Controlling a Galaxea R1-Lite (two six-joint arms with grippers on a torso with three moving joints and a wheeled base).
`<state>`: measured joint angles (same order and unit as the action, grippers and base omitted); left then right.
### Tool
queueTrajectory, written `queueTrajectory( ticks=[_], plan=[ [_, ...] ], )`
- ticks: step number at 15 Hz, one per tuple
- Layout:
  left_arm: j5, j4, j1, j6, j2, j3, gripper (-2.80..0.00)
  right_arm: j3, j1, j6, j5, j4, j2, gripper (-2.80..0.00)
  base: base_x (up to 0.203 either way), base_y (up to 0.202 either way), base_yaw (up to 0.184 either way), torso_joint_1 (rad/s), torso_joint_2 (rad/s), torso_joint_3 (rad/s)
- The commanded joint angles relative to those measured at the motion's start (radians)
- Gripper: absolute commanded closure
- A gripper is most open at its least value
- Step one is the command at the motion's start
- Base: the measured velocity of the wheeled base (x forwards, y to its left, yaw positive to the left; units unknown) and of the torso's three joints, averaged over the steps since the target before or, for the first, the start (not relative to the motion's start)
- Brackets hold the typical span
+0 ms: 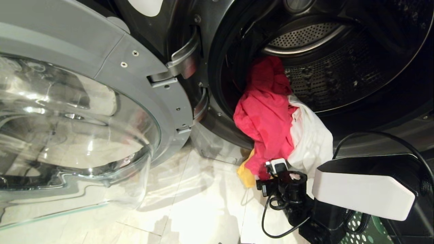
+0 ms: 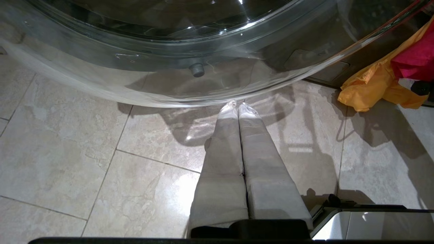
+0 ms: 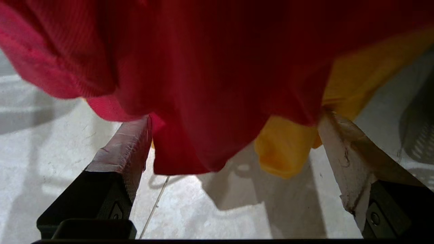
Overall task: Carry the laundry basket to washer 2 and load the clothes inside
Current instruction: Place the clothes into the washing machine
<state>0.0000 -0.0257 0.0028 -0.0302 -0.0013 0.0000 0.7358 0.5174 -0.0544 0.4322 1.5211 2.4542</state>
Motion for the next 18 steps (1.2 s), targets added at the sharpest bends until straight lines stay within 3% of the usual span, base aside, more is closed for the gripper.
queueTrajectory(
  ticks=[1,7,8,14,18],
  plan=[
    [0.0,0.0,0.0,0.0,0.001,0.008,0.0,0.037,-0.017,-0.015,-0.011,0.009,0.023,-2.8,0.0,0.0,0.0,0.0,0.0,0.0],
    [0.0,0.0,0.0,0.0,0.001,0.008,0.0,0.152,-0.036,-0.053,-0.02,0.009,0.066,-2.8,0.0,0.0,0.0,0.0,0.0,0.0],
    [0.0,0.0,0.0,0.0,0.001,0.008,0.0,0.151,-0.036,-0.054,-0.02,0.009,0.065,0.0,0.0,0.0,0.0,0.0,0.0,0.0],
    [0.0,0.0,0.0,0.0,0.001,0.008,0.0,0.13,-0.036,-0.062,-0.019,0.008,0.004,0.0,0.0,0.0,0.0,0.0,0.0,0.0],
    [0.0,0.0,0.0,0.0,0.001,0.008,0.0,0.028,-0.034,-0.034,-0.02,-0.133,-0.181,0.0,0.0,0.0,0.0,0.0,0.0,0.0]
  ],
)
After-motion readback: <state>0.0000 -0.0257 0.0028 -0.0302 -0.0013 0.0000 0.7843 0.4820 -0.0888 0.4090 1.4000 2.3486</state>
